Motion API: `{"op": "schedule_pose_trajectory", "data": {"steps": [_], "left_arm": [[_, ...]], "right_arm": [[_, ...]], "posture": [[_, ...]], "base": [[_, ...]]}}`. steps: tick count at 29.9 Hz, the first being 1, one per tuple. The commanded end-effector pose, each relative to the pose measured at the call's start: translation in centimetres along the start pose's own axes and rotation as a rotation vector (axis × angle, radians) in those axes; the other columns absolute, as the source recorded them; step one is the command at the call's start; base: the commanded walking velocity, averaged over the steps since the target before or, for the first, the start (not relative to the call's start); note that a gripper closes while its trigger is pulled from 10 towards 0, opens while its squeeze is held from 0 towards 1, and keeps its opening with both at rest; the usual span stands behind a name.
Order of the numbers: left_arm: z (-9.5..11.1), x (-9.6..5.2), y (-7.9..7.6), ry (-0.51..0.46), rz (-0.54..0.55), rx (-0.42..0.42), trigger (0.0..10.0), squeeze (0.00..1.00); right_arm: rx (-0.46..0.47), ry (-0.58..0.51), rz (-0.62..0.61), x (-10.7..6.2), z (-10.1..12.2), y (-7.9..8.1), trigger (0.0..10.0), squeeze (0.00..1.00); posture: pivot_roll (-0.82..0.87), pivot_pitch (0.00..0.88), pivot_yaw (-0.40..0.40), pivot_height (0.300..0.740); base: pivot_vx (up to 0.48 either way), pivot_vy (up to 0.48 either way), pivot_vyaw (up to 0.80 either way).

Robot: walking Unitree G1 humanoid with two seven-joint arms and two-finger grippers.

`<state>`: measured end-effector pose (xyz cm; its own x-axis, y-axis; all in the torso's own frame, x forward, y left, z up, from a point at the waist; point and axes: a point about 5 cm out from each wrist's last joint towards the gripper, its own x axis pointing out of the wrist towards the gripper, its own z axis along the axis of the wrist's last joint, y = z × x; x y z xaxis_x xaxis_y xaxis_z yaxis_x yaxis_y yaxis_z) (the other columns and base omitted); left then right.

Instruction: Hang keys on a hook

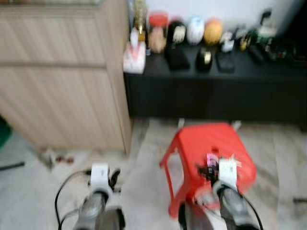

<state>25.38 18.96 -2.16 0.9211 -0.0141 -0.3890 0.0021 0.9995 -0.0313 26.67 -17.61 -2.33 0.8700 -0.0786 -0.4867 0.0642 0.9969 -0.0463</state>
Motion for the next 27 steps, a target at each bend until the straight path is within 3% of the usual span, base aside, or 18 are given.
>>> {"op": "schedule_pose_trajectory", "data": {"steps": [1,3,4,5,14,15,16,27], "left_arm": [[-0.4,-0.1,-0.1,0.017,0.006,-0.02,10.0,0.0],[-0.4,-0.1,-0.1,0.018,0.006,-0.02,10.0,0.0],[-0.4,-0.1,-0.1,0.018,0.006,-0.02,10.0,0.0],[-0.4,-0.1,-0.1,0.019,0.006,-0.02,10.0,0.0],[-0.6,-0.2,-0.1,0.021,0.005,-0.02,10.0,0.0],[-0.6,-0.3,-0.1,0.022,0.005,-0.02,10.0,0.0],[-0.6,-0.3,-0.1,0.022,0.005,-0.019,10.0,0.0],[-0.7,-0.4,0.0,0.02,0.007,-0.019,10.0,0.0]], "right_arm": [[-0.013,0.052,-0.018,-0.3,-1.1,-0.4,10.0,0.0],[-0.015,0.063,-0.012,-0.3,-1.2,-0.4,10.0,0.0],[-0.022,0.07,-0.01,-0.3,-1.2,-0.4,10.0,0.3],[-0.032,0.08,-0.009,-0.3,-1.3,-0.4,10.0,1.0],[-0.089,0.098,-0.053,0.0,-0.9,-1.0,10.0,1.0],[-0.09,0.098,-0.051,0.0,-0.9,-1.0,10.0,0.58],[-0.092,0.098,-0.046,0.0,-0.9,-1.0,10.0,0.0],[-0.11,0.066,0.005,0.5,0.3,-0.7,10.0,0.0]], "posture": [[-0.05,0.106,-0.029,0.597],[-0.05,0.106,-0.029,0.597],[-0.05,0.106,-0.029,0.597],[-0.05,0.111,-0.028,0.597],[-0.05,0.117,-0.029,0.597],[-0.05,0.117,-0.028,0.597],[-0.05,0.118,-0.028,0.597],[-0.05,0.131,-0.029,0.597]], "base": [[0.0,0.0,0.0],[0.0,0.0,0.0],[0.0,0.0,0.0],[0.0,0.0,0.0],[0.0,0.0,0.0],[0.0,0.0,0.0],[0.0,0.0,0.0],[0.0,0.0,0.0]]}}
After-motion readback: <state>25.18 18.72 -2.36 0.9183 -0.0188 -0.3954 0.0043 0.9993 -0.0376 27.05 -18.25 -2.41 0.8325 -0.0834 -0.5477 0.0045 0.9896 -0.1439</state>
